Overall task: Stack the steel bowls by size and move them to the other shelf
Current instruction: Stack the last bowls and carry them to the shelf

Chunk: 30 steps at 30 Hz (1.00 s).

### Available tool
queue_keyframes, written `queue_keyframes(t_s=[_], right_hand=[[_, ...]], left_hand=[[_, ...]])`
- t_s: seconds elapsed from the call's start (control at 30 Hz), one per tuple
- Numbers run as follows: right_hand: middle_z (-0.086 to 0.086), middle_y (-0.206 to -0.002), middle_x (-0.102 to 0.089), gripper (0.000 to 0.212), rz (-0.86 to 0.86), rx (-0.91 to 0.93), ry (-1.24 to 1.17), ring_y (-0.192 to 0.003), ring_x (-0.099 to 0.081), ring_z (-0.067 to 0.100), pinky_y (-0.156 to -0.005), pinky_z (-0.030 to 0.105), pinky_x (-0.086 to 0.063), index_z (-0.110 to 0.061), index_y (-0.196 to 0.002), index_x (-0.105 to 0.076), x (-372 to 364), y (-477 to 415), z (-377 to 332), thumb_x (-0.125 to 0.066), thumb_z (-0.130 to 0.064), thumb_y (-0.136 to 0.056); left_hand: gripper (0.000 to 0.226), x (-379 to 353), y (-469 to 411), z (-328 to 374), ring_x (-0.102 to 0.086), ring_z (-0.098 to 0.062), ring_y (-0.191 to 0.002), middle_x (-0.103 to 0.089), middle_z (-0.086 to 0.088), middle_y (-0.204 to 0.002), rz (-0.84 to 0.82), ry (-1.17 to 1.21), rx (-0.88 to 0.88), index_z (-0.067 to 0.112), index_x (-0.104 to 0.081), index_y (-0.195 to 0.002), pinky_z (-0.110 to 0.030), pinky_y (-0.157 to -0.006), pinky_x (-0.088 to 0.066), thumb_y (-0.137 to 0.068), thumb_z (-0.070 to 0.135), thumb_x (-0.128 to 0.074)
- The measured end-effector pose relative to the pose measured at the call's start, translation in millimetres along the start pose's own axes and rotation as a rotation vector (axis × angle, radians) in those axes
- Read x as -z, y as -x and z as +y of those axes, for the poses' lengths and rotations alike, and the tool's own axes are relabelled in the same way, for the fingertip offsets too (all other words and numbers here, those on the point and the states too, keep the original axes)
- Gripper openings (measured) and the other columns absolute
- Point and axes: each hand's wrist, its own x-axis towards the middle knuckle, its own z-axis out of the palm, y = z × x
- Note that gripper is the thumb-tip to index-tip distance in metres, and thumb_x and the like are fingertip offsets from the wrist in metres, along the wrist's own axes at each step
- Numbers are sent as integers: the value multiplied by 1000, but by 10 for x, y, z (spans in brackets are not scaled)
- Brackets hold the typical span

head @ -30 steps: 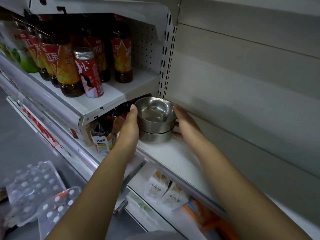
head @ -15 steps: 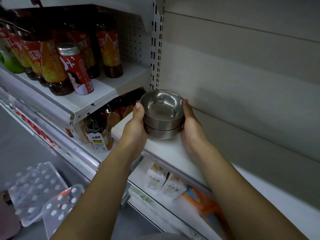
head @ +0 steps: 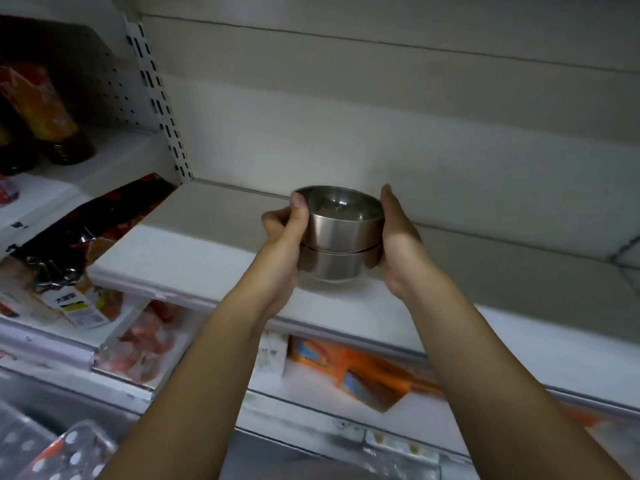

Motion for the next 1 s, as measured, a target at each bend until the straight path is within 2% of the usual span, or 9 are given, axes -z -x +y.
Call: queue_keyframes(t_s=[0.1, 0.17, 0.3, 0.4, 0.5, 0.67, 0.83, 0.93, 1.0], right_hand=[[0, -116, -77, 63, 40, 14, -57, -113, -69, 23, -105, 44, -50, -28, -108, -73, 685, 182, -3, -37, -78, -95], [1, -124, -75, 66, 29, 45, -103, -119, -67, 21, -114, 48, -44, -25, -122, -71, 1144, 346, 21, -36, -75, -97], [7, -127, -74, 60, -15, 94, -253, -123, -68, 23, -116, 47, -43, -12, -133, -67, 2023, 762, 151, -50, -60, -100], [13, -134, -70, 57, -14, 136, -340, -129, -63, 26, -116, 48, -43, -5, -137, -64, 2692, 1107, 256, -56, -47, -100], [19, -138, -66, 68, 59, 202, -363, -131, -62, 31, -117, 53, -42, 1, -141, -58, 3326, 1407, 364, -70, -44, -91], [21, -134, -68, 62, 189, 250, -382, -128, -64, 32, -115, 51, -45, 3, -138, -60, 4162, 1825, 546, -68, -43, -96], [23, -139, -63, 68, 284, 310, -444, -134, -59, 35, -118, 56, -40, 0, -141, -57, 4689, 2031, 689, -73, -44, -92], [22, -141, -62, 77, 345, 352, -457, -136, -57, 34, -119, 56, -39, 0, -143, -54, 4923, 2062, 729, -79, -43, -85], [22, -142, -62, 82, 381, 368, -447, -137, -56, 34, -120, 56, -37, 0, -145, -52, 5063, 2063, 730, -81, -44, -82]], left_hand=[[83, -553, 192, -137, -61, -7, -121, -59, -1, -134, -142, 9, 53, 13, -32, -136, -29, -103, -50, -77, 66, -56], [87, -938, 300, -242, -61, -6, -121, -60, 1, -132, -188, -33, 74, 12, -32, -137, -31, -105, -50, -79, 71, -57], [101, -1764, 550, -448, -61, -5, -119, -60, 7, -127, -236, -114, 106, 15, -36, -129, -39, -110, -50, -62, 85, -61], [99, -2392, 733, -661, -63, -9, -119, -61, 3, -130, -320, -70, 156, 13, -36, -132, -43, -108, -53, -66, 81, -62], [113, -2972, 875, -912, -66, -12, -123, -62, -3, -142, -493, -38, 238, 12, -44, -142, -44, -105, -55, -63, 89, -68], [117, -3763, 1257, -1214, -70, -18, -120, -59, -7, -145, -628, -22, 302, 9, -50, -143, -48, -96, -60, -60, 87, -73], [84, -4333, 1543, -1344, -68, -22, -123, -63, -10, -138, -651, 7, 311, 8, -40, -143, -57, -95, -58, -87, 64, -67], [82, -4588, 1551, -1403, -66, -27, -127, -64, -15, -140, -723, 52, 333, 5, -43, -146, -48, -81, -62, -88, 57, -68], [80, -4735, 1525, -1434, -65, -26, -128, -64, -14, -142, -781, 51, 332, 8, -45, -147, -46, -84, -61, -87, 56, -68]])
